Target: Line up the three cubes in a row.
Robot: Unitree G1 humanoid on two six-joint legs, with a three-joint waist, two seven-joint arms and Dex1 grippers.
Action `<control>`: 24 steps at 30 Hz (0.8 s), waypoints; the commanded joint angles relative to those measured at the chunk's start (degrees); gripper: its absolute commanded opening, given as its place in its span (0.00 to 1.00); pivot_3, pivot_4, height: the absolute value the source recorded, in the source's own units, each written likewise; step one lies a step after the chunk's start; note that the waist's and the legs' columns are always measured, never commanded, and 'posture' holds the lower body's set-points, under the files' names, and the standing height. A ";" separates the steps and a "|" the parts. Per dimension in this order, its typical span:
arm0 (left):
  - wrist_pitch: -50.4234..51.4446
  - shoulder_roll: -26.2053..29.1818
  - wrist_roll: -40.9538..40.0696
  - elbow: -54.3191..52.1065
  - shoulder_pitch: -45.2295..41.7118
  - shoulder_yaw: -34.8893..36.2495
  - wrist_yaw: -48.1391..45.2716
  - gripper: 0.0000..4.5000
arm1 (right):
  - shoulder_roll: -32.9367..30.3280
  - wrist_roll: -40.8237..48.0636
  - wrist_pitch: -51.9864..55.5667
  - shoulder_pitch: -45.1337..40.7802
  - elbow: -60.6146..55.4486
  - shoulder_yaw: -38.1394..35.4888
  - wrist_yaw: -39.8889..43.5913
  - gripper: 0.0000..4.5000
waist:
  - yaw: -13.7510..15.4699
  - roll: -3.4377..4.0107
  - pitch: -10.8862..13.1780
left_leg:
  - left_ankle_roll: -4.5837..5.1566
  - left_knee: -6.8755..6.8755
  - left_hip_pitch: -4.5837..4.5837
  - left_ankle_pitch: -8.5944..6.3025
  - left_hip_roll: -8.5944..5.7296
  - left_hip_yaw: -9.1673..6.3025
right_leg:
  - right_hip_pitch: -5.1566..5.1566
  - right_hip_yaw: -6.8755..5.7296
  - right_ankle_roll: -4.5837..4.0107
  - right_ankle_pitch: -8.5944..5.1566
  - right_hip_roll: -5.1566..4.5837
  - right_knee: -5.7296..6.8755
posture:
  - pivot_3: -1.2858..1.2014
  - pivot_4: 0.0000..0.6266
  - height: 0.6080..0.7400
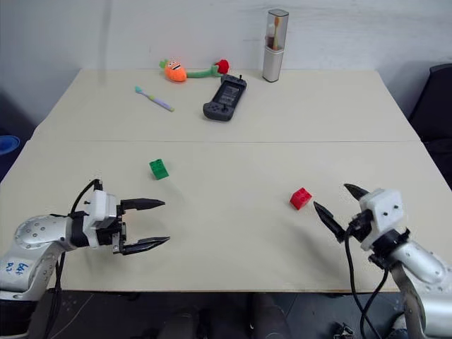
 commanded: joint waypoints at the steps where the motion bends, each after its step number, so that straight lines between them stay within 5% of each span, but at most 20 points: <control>1: -0.40 0.10 -0.32 -1.45 -0.09 1.48 0.98 0.99 | -1.23 -0.14 3.26 -3.63 3.95 2.50 2.02 1.00 | 0.26 0.00 0.00 | 0.04 -0.01 0.01 -0.01 -0.01 -0.01 | 0.00 0.00 0.00 0.00 0.00 0.00 | 0.52 0.24 1.00; 10: -1.83 0.12 0.55 -1.39 0.91 1.72 1.46 0.99 | 0.94 -2.70 4.43 -13.56 13.08 8.99 3.52 1.00 | 0.25 0.00 0.00 | 0.01 0.02 -0.09 0.01 0.01 -0.06 | -0.03 -0.06 0.02 0.01 -0.01 -0.01 | 0.52 0.24 1.00; 13: -2.16 0.06 0.66 -1.42 0.94 1.74 1.72 1.00 | 0.81 -2.90 4.56 -14.13 14.19 9.21 4.45 0.87 | 0.27 0.00 0.00 | -0.02 0.02 -0.10 0.03 0.01 -0.06 | -0.04 -0.06 0.02 0.01 -0.01 0.00 | 0.52 0.24 1.00; 20: -2.99 0.51 0.46 -0.90 1.81 3.06 2.06 1.00 | -1.96 -2.15 -3.69 -14.21 15.79 8.50 15.08 0.33 | 0.22 0.00 0.00 | 0.01 0.01 -0.11 0.01 0.01 -0.06 | -0.04 -0.07 0.02 0.01 -0.02 -0.02 | 0.52 0.24 1.00; 24: -2.65 1.27 0.55 -1.09 2.92 2.15 0.20 1.00 | -5.71 -6.61 -12.98 -21.19 16.62 17.36 28.97 0.33 | -0.31 0.03 0.02 | 0.06 0.01 -0.06 -0.02 0.02 0.00 | -0.04 -0.06 0.02 0.01 0.01 0.00 | 0.52 0.24 1.00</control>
